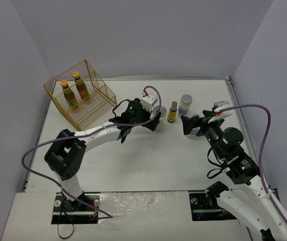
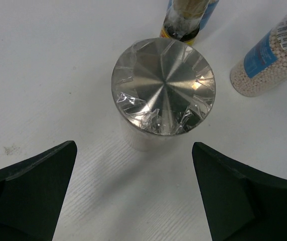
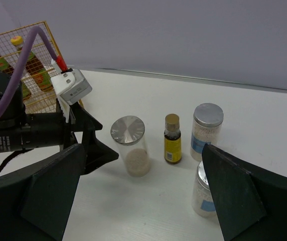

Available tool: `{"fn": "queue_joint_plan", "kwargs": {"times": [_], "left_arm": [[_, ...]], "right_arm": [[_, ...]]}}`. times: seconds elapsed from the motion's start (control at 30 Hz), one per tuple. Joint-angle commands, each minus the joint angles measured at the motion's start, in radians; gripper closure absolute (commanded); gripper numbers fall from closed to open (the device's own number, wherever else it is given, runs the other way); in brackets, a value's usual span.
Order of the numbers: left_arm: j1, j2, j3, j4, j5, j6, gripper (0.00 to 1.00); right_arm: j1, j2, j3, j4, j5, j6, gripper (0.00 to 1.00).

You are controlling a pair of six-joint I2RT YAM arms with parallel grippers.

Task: Organize the condiment bottles

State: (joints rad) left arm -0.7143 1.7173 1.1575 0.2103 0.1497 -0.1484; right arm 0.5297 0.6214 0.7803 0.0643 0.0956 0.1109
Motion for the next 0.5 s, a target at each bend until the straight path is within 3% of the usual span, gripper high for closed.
{"fn": "queue_joint_plan", "kwargs": {"times": [0.0,0.47], "left_arm": [[-0.004,0.01,0.077,0.2,0.004,0.018,0.03],[-0.004,0.167,0.122,0.355,0.079,-0.003,0.05]], "right_arm": [[-0.004,0.002,0.026,0.018,-0.013,-0.037,0.0],[-0.004,-0.019,0.006,0.011,-0.046,-0.039,0.0]]}}
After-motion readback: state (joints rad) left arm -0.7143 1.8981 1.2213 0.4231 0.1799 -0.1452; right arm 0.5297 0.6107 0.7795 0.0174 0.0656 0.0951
